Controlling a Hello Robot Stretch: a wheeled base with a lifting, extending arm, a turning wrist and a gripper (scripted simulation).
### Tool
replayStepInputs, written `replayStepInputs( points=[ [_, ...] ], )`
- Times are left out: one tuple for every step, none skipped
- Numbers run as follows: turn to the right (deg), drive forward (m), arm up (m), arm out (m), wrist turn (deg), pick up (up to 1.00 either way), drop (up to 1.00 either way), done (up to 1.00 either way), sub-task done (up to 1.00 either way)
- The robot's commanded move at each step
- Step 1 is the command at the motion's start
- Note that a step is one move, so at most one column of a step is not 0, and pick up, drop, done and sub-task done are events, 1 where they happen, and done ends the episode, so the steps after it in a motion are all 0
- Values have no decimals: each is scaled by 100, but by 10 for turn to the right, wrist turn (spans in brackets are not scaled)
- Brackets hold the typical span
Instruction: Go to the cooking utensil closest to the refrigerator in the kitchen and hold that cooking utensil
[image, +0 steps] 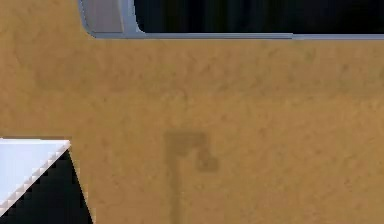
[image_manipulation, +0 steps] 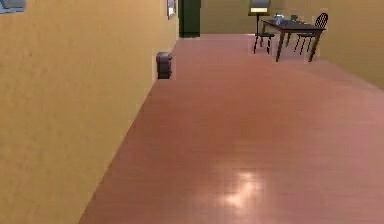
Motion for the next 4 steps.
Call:
replayStepInputs(
  points=[
    [420, 0, 0, 0, 0, 0, 0, 0, 0],
    [0, 5, 0, 0, 0, 0, 0, 0, 0],
    [-450, 0, 0, 0, 0, 0, 0, 0, 0],
    [-450, 0, 0, 0, 0, 0, 0, 0, 0]
  ],
)
